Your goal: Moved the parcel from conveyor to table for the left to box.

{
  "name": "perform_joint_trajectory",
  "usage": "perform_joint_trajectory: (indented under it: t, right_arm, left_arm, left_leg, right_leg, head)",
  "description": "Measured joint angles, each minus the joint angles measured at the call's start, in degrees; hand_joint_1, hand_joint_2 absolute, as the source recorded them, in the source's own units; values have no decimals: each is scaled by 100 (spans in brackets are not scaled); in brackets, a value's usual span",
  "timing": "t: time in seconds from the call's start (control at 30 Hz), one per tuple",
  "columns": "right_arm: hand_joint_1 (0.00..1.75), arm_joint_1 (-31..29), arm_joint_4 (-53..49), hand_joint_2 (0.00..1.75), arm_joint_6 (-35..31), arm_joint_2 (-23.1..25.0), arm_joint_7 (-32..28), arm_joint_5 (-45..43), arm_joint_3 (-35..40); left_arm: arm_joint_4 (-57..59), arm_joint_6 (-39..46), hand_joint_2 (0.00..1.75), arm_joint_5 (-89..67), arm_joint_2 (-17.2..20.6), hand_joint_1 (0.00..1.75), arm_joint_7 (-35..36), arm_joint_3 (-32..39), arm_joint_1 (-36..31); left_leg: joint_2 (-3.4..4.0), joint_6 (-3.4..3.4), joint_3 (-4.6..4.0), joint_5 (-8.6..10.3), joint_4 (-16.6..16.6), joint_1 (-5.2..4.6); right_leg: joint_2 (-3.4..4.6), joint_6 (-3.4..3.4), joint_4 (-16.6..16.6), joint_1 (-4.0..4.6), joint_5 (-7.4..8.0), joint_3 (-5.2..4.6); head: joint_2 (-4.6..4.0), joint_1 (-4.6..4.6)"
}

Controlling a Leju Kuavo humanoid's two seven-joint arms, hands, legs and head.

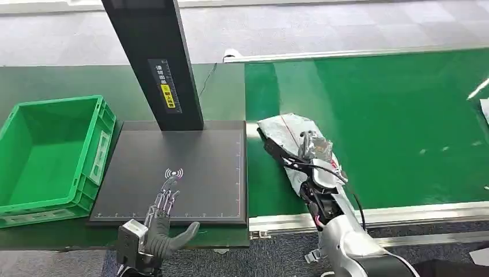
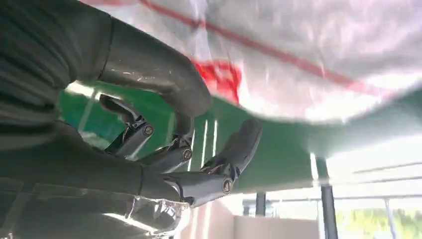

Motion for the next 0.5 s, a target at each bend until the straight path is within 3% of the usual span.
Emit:
perform_joint_trajectory:
  t: [0.2,0.23,0.27,0.33,0.5]
  right_arm:
    - [175,-120,-142,175,-725,-63,-295,-124,-208]
    - [28,-123,-157,175,-708,-70,-278,-114,-236]
    - [0,-127,-157,175,-600,-74,-187,-70,-256]
    - [0,-117,-155,175,-287,-94,3,-4,-273]
    - [0,22,-87,175,1465,-136,772,243,-280]
  left_arm:
    - [0,-41,175,-15,0,0,-55,33,-4]
    - [0,-42,175,-17,0,0,-55,35,-8]
    - [0,-44,175,-17,0,0,-57,35,-13]
    - [0,-52,175,-22,-2,0,-57,33,-24]
    - [7,-107,175,-42,-7,0,-33,33,-101]
  left_leg:
    - [0,1,-2,-1,0,-1]
    - [0,1,-2,-1,0,-1]
    - [0,1,-2,-1,0,-1]
    - [0,1,-2,-1,0,-1]
    - [0,1,-1,-1,0,-1]
  right_leg:
    - [0,0,-2,-1,0,-1]
    - [0,0,-2,-1,0,-1]
    - [0,0,-2,-1,0,-2]
    - [-1,0,-2,-1,0,-3]
    - [0,0,-2,0,-1,-5]
  head:
    - [0,0]
    - [0,0]
    - [2,0]
    - [0,0]
    - [2,0]
